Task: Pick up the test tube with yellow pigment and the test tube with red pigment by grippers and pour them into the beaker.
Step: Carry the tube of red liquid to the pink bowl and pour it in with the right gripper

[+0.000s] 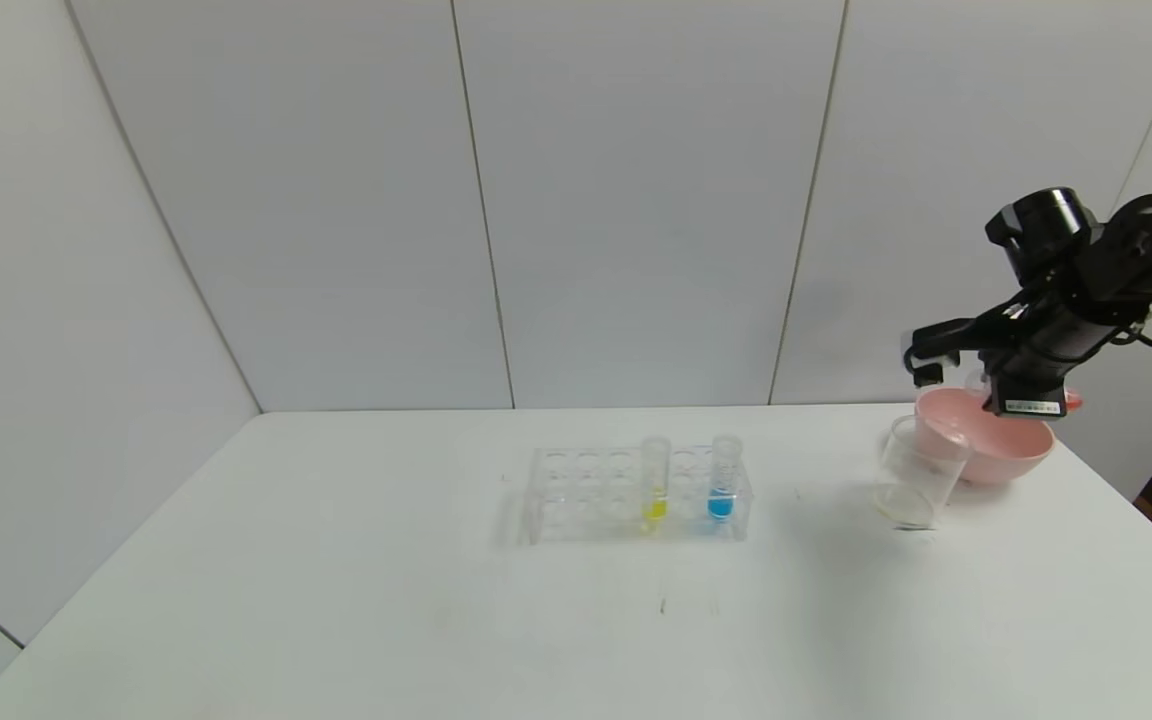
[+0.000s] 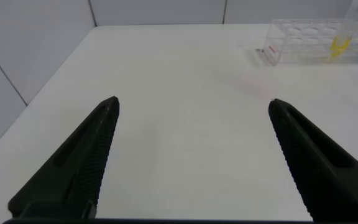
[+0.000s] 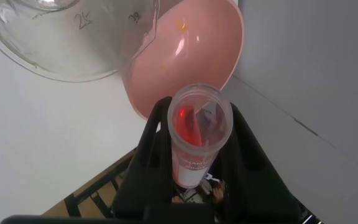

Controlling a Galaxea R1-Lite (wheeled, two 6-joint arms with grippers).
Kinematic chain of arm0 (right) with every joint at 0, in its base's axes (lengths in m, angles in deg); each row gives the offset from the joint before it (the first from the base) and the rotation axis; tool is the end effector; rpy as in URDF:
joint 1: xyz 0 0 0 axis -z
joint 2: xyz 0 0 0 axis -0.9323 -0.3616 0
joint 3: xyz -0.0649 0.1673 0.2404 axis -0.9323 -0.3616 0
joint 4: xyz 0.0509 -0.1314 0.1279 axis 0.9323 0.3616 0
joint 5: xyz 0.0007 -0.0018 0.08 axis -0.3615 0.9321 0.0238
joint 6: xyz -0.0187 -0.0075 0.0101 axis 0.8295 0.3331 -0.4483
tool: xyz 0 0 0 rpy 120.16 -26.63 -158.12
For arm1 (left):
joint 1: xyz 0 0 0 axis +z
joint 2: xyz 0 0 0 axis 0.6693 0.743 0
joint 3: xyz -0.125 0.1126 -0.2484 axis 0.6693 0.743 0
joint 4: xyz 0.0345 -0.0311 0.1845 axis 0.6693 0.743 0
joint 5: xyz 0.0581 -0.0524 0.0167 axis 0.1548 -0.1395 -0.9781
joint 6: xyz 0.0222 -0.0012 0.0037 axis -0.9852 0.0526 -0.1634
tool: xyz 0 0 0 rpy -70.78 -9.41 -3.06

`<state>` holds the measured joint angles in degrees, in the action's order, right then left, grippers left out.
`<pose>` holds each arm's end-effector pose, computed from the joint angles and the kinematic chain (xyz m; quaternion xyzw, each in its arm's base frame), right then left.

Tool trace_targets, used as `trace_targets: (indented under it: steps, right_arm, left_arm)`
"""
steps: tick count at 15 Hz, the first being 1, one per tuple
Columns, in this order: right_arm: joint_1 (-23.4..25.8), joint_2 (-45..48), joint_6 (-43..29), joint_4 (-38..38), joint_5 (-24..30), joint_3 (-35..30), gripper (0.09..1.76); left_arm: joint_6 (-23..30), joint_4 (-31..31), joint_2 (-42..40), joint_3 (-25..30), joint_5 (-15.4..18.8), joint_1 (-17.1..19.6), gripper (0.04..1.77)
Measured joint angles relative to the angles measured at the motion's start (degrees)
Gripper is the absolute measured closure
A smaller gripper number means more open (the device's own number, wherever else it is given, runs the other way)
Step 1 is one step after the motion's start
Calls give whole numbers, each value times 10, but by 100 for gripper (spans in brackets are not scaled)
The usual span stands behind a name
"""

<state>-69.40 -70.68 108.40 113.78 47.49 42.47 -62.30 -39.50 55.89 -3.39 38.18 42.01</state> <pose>0.4129 -0.0019 0.2134 -0.6000 0.4220 0.1826 0.6546 -0.0228 0.0000 0.0738 -0.0083 0.0085 0.0014 0.9999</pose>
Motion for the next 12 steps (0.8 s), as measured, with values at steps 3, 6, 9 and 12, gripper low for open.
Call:
trace_targets:
  steps: [3, 6, 9, 12]
  right_arm:
    - [-9, 0, 7, 5, -13, 0, 134]
    - [-18, 0, 11, 12, -53, 0, 134]
    - [-28, 0, 13, 14, -77, 0, 134]
    - [-37, -3, 13, 15, -106, 0, 134]
  left_arm:
    - [0, 0, 0, 0, 0, 0, 9]
    - [0, 0, 0, 0, 0, 0, 9]
    - [0, 0, 0, 0, 0, 0, 9]
    - [0, 0, 0, 0, 0, 0, 9]
